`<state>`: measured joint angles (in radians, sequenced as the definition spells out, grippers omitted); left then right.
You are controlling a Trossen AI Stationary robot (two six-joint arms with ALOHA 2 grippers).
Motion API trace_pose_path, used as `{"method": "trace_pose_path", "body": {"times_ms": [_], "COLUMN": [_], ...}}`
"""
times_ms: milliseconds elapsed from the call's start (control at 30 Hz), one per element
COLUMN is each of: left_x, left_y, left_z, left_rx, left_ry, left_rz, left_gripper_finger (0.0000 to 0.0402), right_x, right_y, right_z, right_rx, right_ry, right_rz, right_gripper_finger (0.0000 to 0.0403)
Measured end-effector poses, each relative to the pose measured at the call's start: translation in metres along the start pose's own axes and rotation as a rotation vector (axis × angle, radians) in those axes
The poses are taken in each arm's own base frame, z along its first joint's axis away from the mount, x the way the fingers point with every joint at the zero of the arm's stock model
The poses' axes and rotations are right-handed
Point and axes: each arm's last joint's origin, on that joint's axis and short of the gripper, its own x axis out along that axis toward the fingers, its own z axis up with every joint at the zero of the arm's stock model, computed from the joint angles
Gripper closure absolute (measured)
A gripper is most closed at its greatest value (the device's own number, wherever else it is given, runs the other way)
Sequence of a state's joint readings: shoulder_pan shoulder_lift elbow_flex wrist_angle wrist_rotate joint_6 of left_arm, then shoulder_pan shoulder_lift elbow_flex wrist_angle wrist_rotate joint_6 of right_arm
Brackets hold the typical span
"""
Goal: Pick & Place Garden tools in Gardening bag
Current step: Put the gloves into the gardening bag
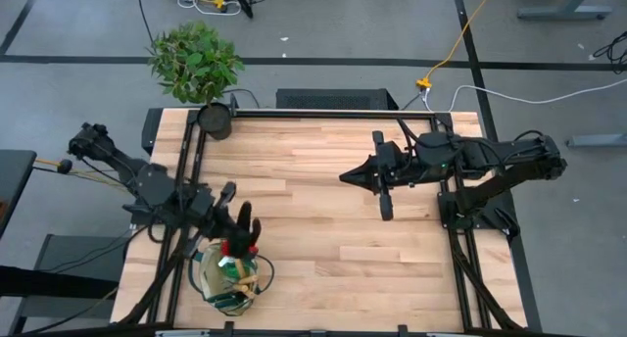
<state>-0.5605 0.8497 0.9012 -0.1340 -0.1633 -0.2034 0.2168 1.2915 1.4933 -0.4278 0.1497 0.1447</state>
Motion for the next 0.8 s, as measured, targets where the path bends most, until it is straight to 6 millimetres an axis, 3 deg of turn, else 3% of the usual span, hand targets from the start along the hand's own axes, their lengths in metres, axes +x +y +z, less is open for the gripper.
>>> {"method": "trace_pose_path", "body": {"times_ms": [400,800], "left_x": [-0.002,0.000], "left_y": [-0.030,-0.035], "left_z": [-0.027,-0.056], "left_rx": [-0.043,-0.051], "left_ry": [0.031,0.121], "left_rz": [-0.100,-0.175], "left_gripper_finger": [0.0386,0.0386], "right_x": [0.000,0.000], "right_y": [0.002,0.003], "right_z": [0.002,0.003], "right_rx": [0.061,0.107], "right_ry": [-0.021,-0.034], "right_rz": [0.012,0.015], "right_gripper_finger": [0.0401,0.0401]}}
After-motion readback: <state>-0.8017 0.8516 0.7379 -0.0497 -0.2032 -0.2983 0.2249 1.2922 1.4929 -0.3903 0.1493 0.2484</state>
